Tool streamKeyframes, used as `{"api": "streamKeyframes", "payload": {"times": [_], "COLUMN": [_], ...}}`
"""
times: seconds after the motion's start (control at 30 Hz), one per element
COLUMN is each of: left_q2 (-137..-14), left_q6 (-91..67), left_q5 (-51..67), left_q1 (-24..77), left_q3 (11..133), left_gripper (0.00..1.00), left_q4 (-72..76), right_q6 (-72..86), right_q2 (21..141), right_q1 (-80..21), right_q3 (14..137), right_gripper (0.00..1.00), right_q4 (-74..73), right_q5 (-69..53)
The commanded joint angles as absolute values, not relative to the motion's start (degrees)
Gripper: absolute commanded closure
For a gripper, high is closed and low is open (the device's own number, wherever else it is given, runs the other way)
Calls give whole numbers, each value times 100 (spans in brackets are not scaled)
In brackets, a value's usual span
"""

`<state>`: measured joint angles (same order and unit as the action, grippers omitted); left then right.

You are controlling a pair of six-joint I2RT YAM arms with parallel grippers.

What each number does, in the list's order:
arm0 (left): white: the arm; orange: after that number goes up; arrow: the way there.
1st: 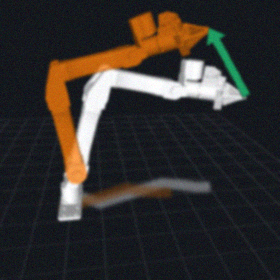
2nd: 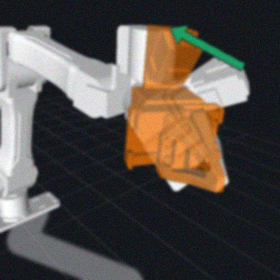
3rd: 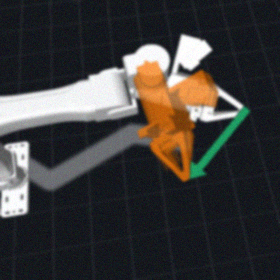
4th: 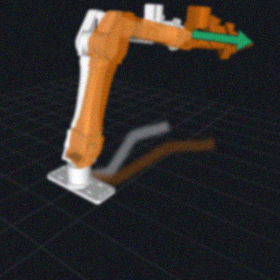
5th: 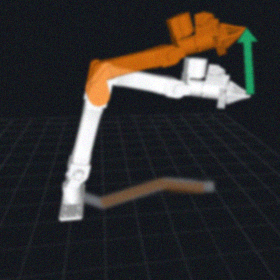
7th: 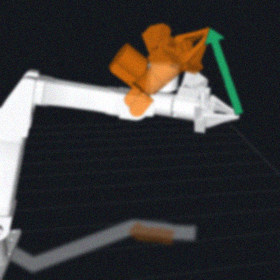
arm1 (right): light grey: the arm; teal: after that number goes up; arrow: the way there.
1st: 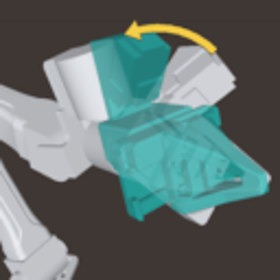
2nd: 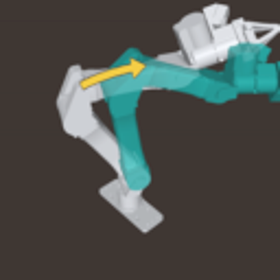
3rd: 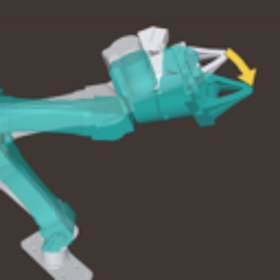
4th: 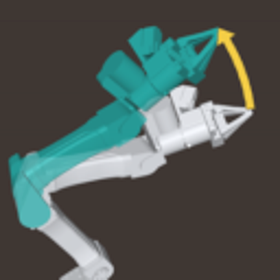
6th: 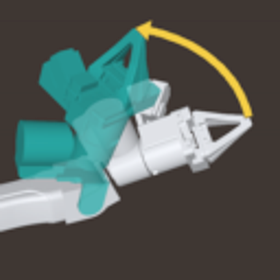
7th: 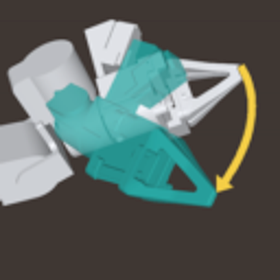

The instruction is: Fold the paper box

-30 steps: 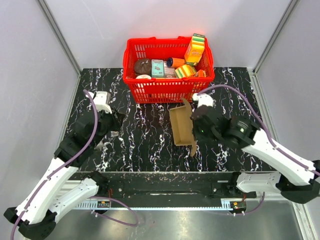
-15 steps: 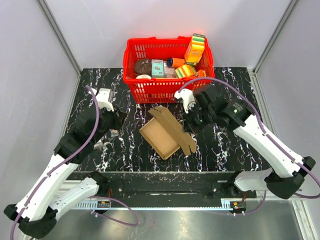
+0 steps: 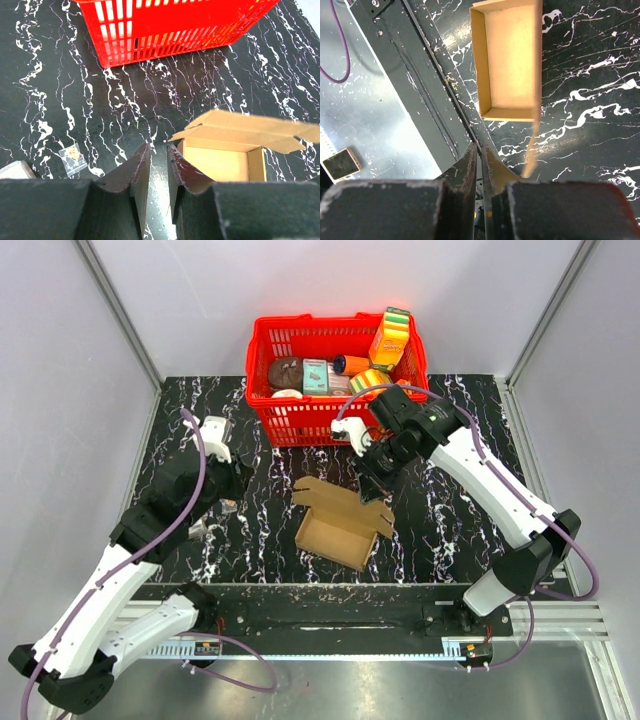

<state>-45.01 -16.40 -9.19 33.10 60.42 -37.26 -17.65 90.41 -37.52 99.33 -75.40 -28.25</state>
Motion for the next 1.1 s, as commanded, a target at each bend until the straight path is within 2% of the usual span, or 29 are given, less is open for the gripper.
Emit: {"api": "streamKeyframes", "payload": {"times": [0.0, 0.23, 0.27, 0.37, 0.43, 0.5, 0.53, 0.63, 0.73, 0.83, 1.07], "left_q2": [-4526, -4518, -4518, -4552, -4675, -4824, -5060, -5570, -5861, -6142, -6741], "left_q6": [-1529, -1503, -1503, -1590, -1678, -1933, -2021, -2320, -2575, -2856, -4067], "left_q5": [-896, -1151, -1186, -1292, -1371, -1424, -1389, -1047, -888, -1045, -1055], "left_q1": [3296, 3296, 3296, 3287, 3209, 3051, 2789, 2130, 1619, 1407, 1345], "left_q3": [6249, 6179, 6170, 6047, 5950, 5889, 5880, 5784, 5495, 5335, 4668], "left_gripper": [76, 75, 75, 74, 71, 56, 40, 32, 31, 29, 31], "left_q4": [-3612, -3577, -3560, -3489, -3480, -3524, -3568, -3621, -3393, -3182, -2314], "right_q6": [-1960, -1793, -1758, -1442, -1127, -950, -758, -354, 245, 825, 1266], "right_q2": [8965, 8746, 8632, 8403, 8341, 8358, 8393, 8447, 8141, 7692, 7006], "right_q1": [-3726, -3727, -3727, -3718, -3718, -3727, -3727, -3727, -3727, -3727, -3718], "right_q3": [9976, 10213, 10291, 10336, 10327, 10397, 10441, 10591, 10442, 9837, 8825], "right_gripper": [87, 72, 64, 50, 46, 43, 43, 39, 37, 42, 41], "right_q4": [-8148, -7682, -7595, -7085, -6672, -6400, -6346, -6109, -5609, -4976, -4685], "right_q5": [-2875, -2216, -2076, -1646, -1442, -1406, -1432, -1547, -1564, -1809, -1837]}}
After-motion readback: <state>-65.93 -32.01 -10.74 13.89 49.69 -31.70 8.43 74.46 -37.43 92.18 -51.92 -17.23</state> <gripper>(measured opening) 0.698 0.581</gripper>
